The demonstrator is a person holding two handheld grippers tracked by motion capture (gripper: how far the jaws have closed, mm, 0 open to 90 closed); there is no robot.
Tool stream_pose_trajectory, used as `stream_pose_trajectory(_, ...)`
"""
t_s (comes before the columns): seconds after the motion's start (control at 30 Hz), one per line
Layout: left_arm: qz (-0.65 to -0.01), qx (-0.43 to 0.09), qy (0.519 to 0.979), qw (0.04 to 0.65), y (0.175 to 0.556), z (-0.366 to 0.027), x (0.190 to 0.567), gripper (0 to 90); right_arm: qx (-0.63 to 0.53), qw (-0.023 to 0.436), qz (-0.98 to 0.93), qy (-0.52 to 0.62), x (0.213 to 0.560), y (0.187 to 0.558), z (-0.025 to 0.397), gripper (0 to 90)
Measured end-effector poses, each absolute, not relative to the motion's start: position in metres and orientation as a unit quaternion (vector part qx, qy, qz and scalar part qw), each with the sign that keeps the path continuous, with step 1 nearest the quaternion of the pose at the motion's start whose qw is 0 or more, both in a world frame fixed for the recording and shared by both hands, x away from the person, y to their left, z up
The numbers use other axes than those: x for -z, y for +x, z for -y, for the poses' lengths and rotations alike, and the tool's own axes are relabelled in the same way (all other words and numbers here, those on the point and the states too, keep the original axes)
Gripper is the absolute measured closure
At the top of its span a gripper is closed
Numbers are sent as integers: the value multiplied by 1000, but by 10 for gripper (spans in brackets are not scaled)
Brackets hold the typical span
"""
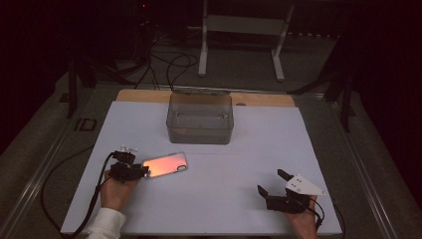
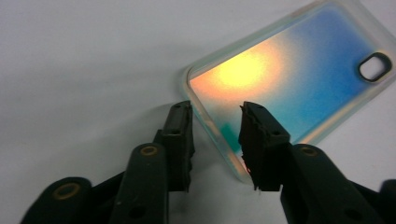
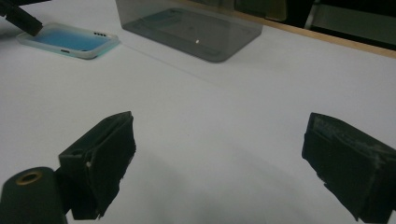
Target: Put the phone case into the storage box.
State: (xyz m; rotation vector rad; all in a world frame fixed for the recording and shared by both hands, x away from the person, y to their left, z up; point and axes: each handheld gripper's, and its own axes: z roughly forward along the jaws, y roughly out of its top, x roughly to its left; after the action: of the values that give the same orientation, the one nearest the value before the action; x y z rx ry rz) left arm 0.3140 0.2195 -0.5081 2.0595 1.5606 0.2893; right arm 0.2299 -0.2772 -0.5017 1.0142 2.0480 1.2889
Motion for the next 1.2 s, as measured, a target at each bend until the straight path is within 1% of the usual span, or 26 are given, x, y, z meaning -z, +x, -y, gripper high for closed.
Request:
stream_pose_trajectory(0.33,-589,-104,762,248,318,-216,506,753,-472,257,-755,374,502,230,277,95)
stream_pose_trajectory(0.43,-589,-94,763,249,320,-217,506,771,-470,255,-758,374,502,230,277,95)
stream_pose_trajectory(0.57,-586,-86,765,252,321,-216,506,836,-469,255,-760,371,502,230,276,95)
stream_pose_trajectory(0.67,-577,-95,774,242,323,-211,505,875,-469,255,-760,371,502,230,276,95)
stream_pose_trajectory(0.77,-575,-98,776,239,323,-210,504,884,-469,254,-760,371,502,230,276,95)
stream_pose_trajectory(0.97,-565,-106,778,252,320,-212,505,889,-470,253,-760,371,502,230,276,95)
stream_pose_trajectory(1.13,-560,-127,770,279,319,-214,502,890,-470,253,-760,371,502,231,277,95)
stream_pose_trajectory(1.2,-560,-127,770,279,319,-214,502,890,-469,252,-761,370,502,231,277,95)
